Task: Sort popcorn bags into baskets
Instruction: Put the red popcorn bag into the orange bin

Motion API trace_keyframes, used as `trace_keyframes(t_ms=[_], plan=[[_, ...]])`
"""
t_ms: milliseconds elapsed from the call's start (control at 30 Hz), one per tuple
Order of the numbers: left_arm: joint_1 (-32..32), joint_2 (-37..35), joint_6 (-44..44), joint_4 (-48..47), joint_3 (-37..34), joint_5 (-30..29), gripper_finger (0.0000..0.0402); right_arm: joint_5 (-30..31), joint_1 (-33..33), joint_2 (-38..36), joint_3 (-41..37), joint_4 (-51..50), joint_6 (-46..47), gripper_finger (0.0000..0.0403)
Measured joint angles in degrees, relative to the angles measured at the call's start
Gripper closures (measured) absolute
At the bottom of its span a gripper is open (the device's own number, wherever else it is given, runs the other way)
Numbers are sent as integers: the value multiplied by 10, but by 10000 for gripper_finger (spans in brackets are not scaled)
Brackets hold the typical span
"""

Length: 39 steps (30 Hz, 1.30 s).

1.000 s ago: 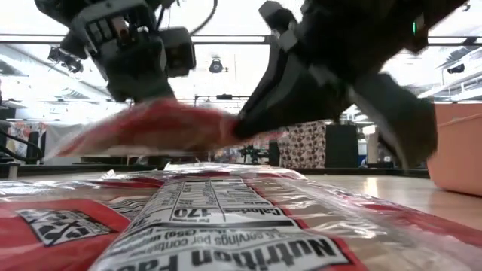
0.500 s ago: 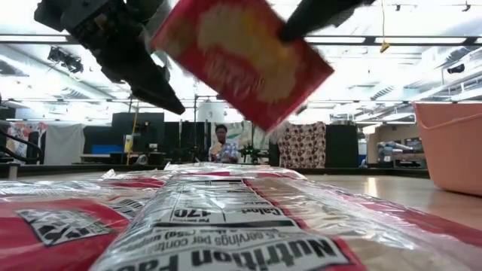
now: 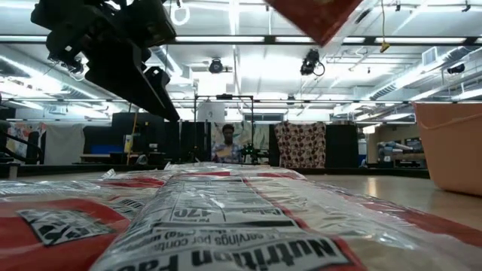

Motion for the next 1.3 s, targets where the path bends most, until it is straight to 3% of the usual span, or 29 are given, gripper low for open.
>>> trace_keyframes(t_ms=[267,633,1000,1300], plan=[[0,1,21,2,0,0,154,-66,1,-64,0,-135,142,391],[-3,1,1,-17,0,0,154,-223,25,-127,0,-220,312,391],[-3,1,-35,-15,0,0,154,-176,156,-157,0,-386,565,390],[-3,1,-36,-15,0,0,154,-175,216,-140,-43,-377,688,390]])
